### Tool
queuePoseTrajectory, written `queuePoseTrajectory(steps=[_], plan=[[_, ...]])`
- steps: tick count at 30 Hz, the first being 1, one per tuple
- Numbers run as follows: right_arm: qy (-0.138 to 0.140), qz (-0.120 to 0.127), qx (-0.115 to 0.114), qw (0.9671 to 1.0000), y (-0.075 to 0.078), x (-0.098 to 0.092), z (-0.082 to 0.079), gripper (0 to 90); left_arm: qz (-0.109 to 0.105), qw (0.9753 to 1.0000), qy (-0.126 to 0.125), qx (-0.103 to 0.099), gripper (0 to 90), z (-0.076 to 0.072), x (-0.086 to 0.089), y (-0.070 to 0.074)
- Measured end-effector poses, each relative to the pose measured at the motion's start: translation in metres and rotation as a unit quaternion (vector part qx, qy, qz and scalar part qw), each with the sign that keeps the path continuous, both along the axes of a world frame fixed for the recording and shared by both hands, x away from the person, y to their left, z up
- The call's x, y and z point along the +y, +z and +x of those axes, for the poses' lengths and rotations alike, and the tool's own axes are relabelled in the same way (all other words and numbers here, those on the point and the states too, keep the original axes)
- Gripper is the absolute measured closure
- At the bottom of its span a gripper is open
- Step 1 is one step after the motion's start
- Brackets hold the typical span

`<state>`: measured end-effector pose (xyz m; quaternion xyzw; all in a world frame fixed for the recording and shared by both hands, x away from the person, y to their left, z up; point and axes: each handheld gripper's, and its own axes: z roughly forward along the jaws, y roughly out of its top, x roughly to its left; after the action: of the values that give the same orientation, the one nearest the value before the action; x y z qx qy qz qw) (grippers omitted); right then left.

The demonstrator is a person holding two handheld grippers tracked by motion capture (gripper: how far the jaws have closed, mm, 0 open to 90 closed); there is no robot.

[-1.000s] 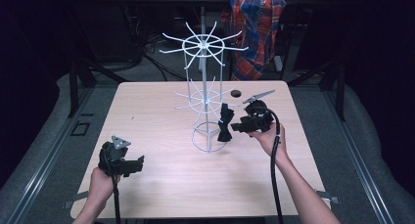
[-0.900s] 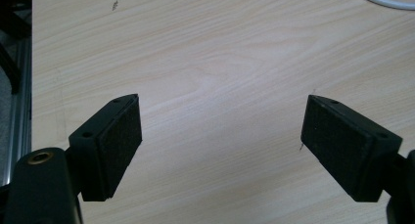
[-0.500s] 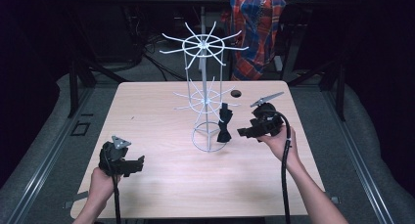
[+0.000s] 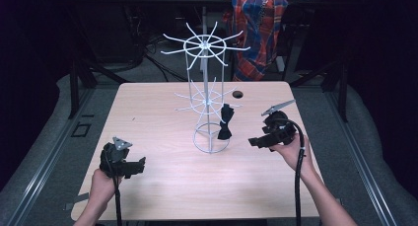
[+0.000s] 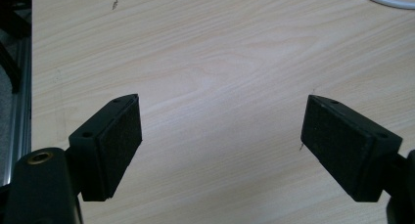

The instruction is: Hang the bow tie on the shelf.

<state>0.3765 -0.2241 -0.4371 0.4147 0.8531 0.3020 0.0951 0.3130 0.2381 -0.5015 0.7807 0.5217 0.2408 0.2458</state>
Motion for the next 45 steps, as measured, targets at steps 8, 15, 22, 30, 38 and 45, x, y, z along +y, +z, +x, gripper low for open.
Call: queuePoseTrajectory(steps=[8, 15, 22, 30, 38, 45], plan=[[0.003, -0.017, 0.004, 0.9998, -0.010, -0.005, -0.008, 24.0, 0.000, 1.0000, 0.001, -0.003, 15.6, 0.000, 0.000, 0.000], [0.006, -0.023, 0.016, 0.9996, -0.019, -0.010, -0.014, 22.3, 0.000, 1.0000, 0.000, -0.002, 15.6, -0.001, 0.000, 0.000], [0.004, -0.036, 0.033, 0.9988, -0.032, -0.019, -0.021, 21.4, 0.001, 1.0000, -0.002, -0.002, 15.6, -0.001, 0.000, 0.001], [-0.003, -0.060, 0.044, 0.9972, -0.049, -0.029, -0.026, 19.9, 0.000, 1.0000, 0.000, -0.002, 15.6, -0.001, 0.000, 0.001], [-0.006, -0.089, 0.072, 0.9934, -0.066, -0.037, -0.025, 15.6, 0.001, 1.0000, -0.003, -0.003, 15.5, -0.001, -0.001, 0.001], [0.004, -0.106, 0.082, 0.9910, -0.074, -0.034, -0.023, 13.0, 0.002, 1.0000, -0.005, -0.003, 15.6, 0.000, -0.001, 0.001]])
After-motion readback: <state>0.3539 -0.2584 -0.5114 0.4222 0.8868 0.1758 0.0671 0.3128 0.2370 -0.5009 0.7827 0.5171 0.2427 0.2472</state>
